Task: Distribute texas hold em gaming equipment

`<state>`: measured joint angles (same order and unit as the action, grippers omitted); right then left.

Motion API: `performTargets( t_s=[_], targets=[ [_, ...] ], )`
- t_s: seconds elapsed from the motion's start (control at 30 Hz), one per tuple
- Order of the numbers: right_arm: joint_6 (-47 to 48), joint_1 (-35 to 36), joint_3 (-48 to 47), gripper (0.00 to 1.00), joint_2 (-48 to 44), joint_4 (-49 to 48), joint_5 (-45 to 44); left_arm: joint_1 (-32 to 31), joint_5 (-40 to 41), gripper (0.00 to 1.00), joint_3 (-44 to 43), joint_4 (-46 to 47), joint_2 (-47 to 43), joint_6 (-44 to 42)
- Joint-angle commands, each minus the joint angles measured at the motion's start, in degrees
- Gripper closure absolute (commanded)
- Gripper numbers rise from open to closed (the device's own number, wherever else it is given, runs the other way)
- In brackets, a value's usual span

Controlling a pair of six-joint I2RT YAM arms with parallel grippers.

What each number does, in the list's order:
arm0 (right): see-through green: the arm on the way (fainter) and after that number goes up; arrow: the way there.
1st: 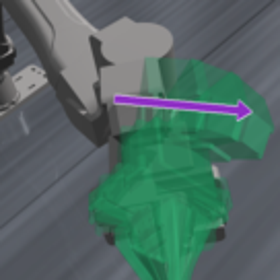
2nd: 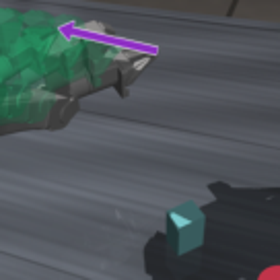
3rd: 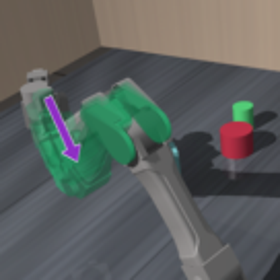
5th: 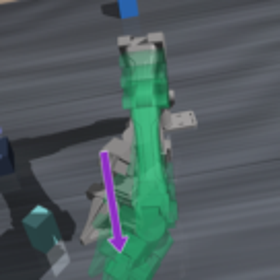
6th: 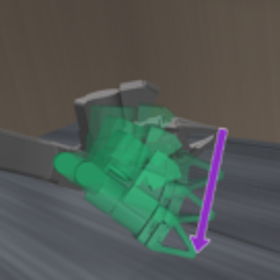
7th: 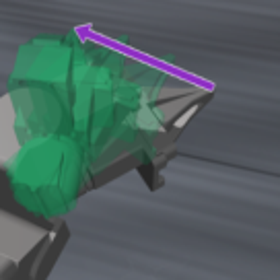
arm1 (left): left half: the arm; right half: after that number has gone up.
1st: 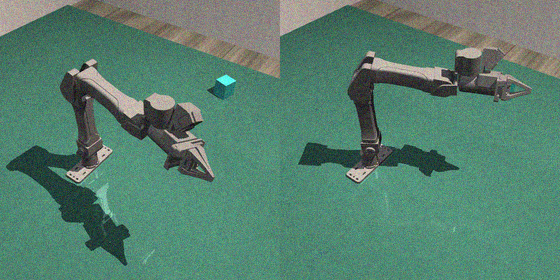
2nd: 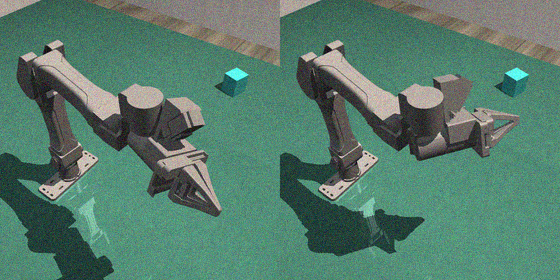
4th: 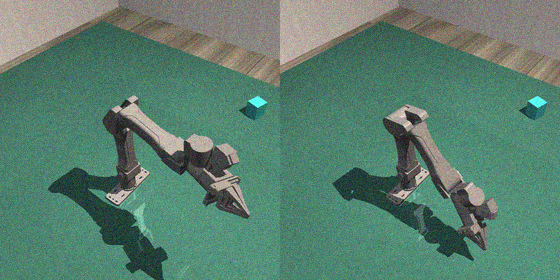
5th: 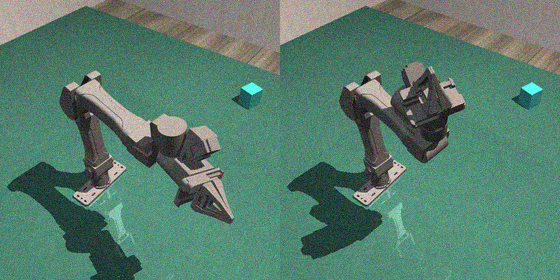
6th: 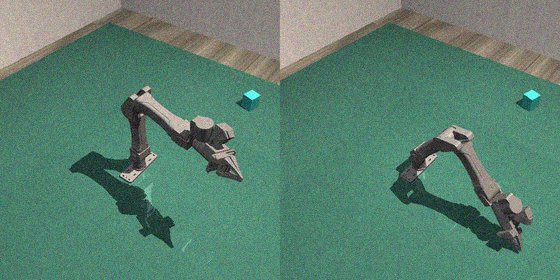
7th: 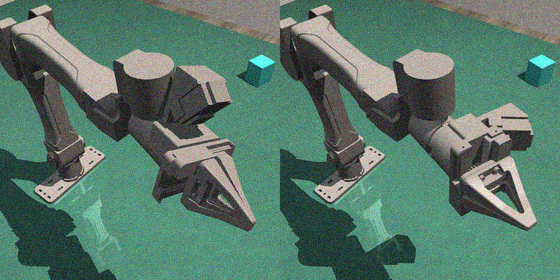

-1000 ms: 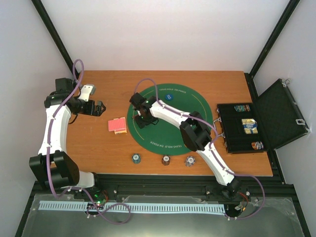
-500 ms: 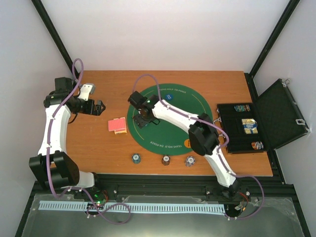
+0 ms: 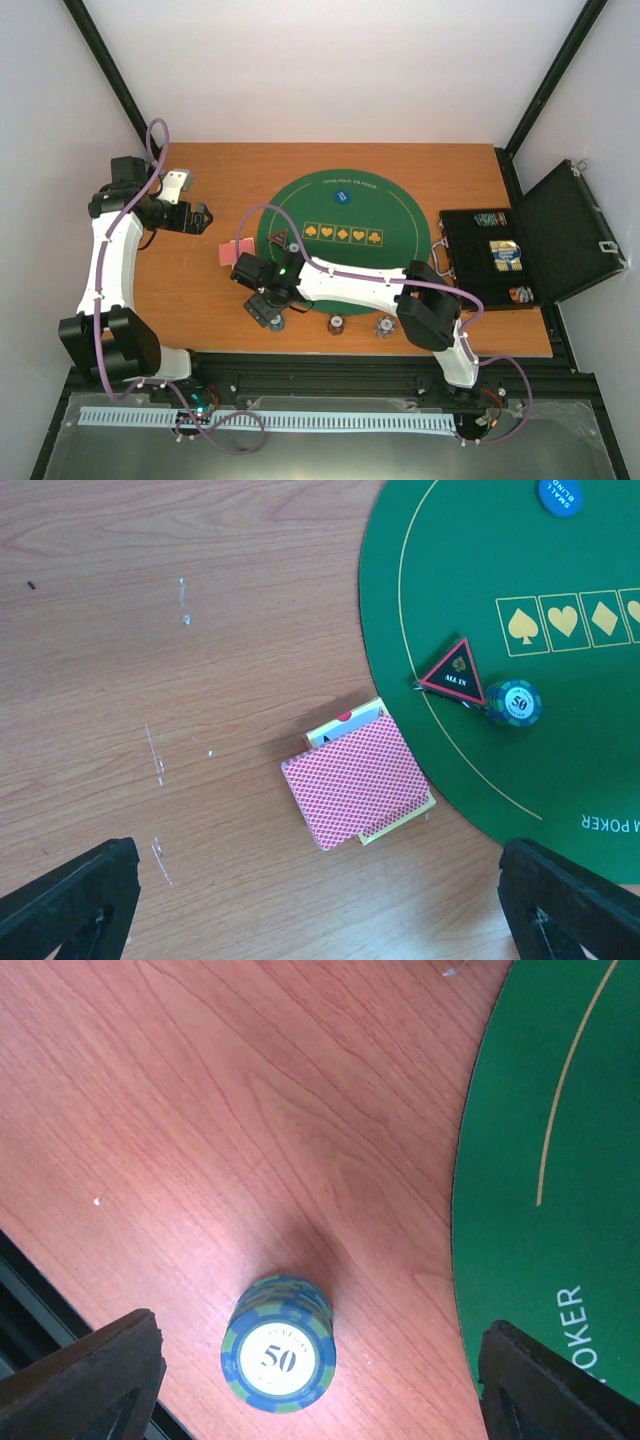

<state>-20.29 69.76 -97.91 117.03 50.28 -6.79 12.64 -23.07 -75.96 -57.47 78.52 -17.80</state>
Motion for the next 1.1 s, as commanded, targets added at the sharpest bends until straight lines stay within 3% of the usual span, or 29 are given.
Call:
performTargets(
  t_s=[0.0, 1.07],
  targets=[
    [-1.94, 0.17, 0.49, 0.14, 1.65, -1.9, 1.29, 0.51, 0.36, 0.0, -2.0, -0.78, -1.05, -0.74],
    [-3.44, 2.05, 5.33, 0.35, 5.08, -5.48, 2.0, 0.48, -0.74, 0.0, -2.37, -0.9, -1.79, -0.33]
  ],
)
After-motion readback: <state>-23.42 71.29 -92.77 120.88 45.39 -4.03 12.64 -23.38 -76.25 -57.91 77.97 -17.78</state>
